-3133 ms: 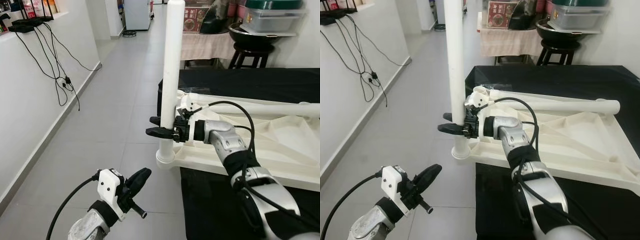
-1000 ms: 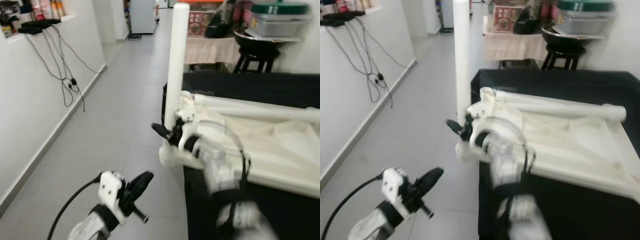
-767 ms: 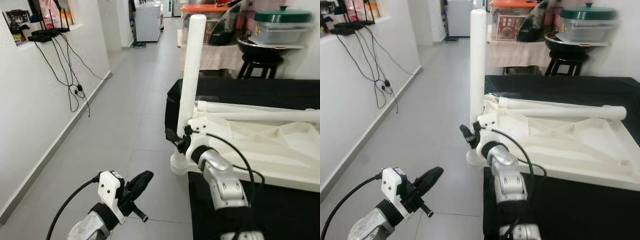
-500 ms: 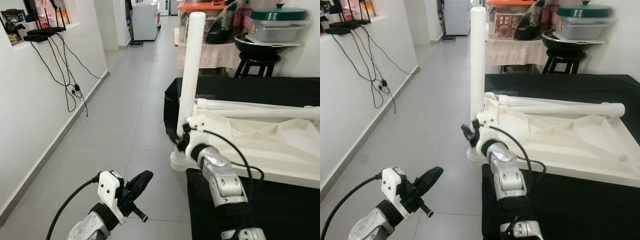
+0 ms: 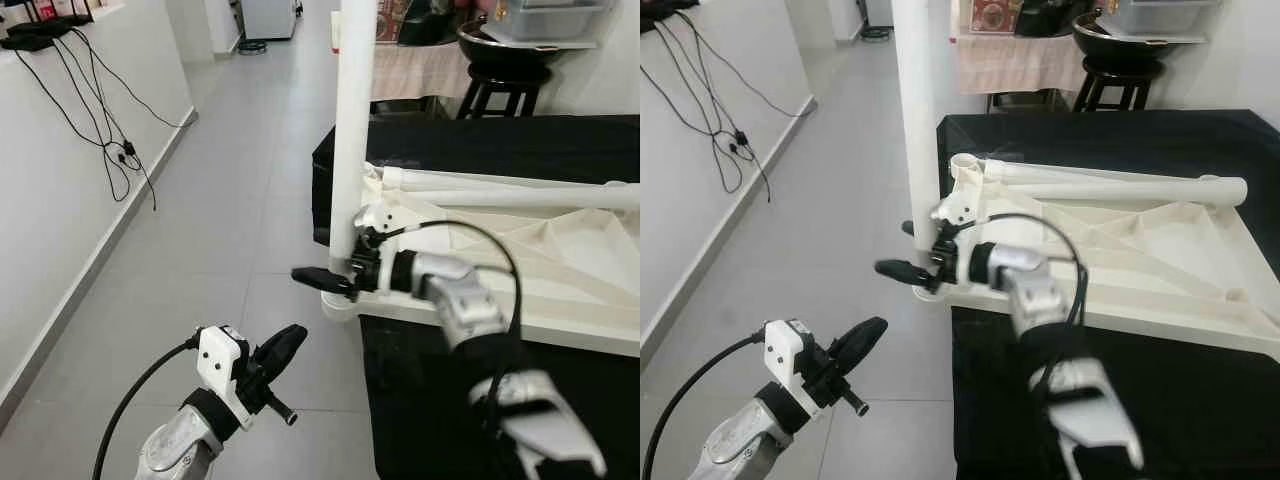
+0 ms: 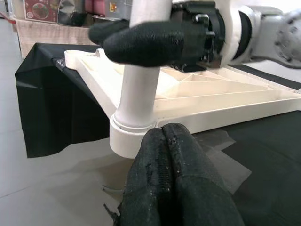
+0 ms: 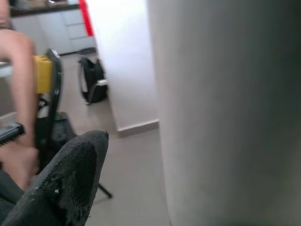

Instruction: Building children table

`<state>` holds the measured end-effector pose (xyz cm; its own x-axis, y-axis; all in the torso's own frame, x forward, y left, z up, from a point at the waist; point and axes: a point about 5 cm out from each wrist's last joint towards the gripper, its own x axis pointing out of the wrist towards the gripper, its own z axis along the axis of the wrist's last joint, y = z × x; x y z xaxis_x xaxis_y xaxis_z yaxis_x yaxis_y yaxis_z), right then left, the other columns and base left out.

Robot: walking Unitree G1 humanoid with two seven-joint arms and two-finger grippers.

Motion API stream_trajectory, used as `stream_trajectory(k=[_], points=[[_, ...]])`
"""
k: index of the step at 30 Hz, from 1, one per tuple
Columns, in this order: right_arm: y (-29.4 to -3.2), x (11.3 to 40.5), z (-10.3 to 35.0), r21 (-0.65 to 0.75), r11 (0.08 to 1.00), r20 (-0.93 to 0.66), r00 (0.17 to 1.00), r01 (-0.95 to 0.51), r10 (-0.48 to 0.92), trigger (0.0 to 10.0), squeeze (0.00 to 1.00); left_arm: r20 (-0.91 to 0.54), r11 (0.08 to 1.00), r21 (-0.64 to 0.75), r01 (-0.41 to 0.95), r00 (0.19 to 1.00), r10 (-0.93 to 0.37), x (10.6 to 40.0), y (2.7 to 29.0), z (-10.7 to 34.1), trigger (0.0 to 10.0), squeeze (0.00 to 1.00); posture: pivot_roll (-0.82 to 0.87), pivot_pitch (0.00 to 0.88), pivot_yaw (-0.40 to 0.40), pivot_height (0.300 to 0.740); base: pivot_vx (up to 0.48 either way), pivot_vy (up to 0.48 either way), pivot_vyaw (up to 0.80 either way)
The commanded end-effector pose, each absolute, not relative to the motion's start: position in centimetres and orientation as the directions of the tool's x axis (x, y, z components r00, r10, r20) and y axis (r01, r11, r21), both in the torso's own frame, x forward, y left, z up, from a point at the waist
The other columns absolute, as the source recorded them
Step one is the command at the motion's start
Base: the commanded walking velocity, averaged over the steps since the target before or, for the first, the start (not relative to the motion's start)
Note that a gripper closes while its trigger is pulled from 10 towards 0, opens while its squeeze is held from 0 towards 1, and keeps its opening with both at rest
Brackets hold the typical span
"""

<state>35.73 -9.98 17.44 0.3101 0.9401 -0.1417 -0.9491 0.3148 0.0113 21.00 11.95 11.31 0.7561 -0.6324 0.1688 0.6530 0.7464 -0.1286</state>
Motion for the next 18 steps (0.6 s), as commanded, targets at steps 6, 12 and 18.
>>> stream_trajectory(k=[6, 12, 18], points=[[-8.8, 36.2, 16.9, 0.068, 0.242, -0.156, 0.229, -0.968, 0.961, 0.0, 0.0, 0.152, 0.752, -0.124, 0.647, 0.762, -0.63, 21.0, 12.0, 10.9, 10.0, 0.0, 0.05, 0.0, -0.014, 0.74, 0.0, 0.0, 0.0], [-10.4, 36.5, 15.1, 0.065, 0.367, -0.179, 0.351, -0.928, 0.919, 0.0, 0.0, 0.153, 0.752, -0.124, 0.647, 0.761, -0.63, 20.9, 11.8, 10.9, 10.0, 0.0, 0.05, 0.0, -0.012, 0.74, 0.0, 0.0, 0.0], [-12.7, 35.5, 12.5, 0.061, 0.504, -0.205, 0.483, -0.862, 0.851, 0.0, 0.0, 0.153, 0.752, -0.125, 0.647, 0.762, -0.63, 20.5, 11.8, 11.0, 10.0, 0.0, 0.05, 0.0, -0.024, 0.74, 0.0, 0.0, 0.0]])
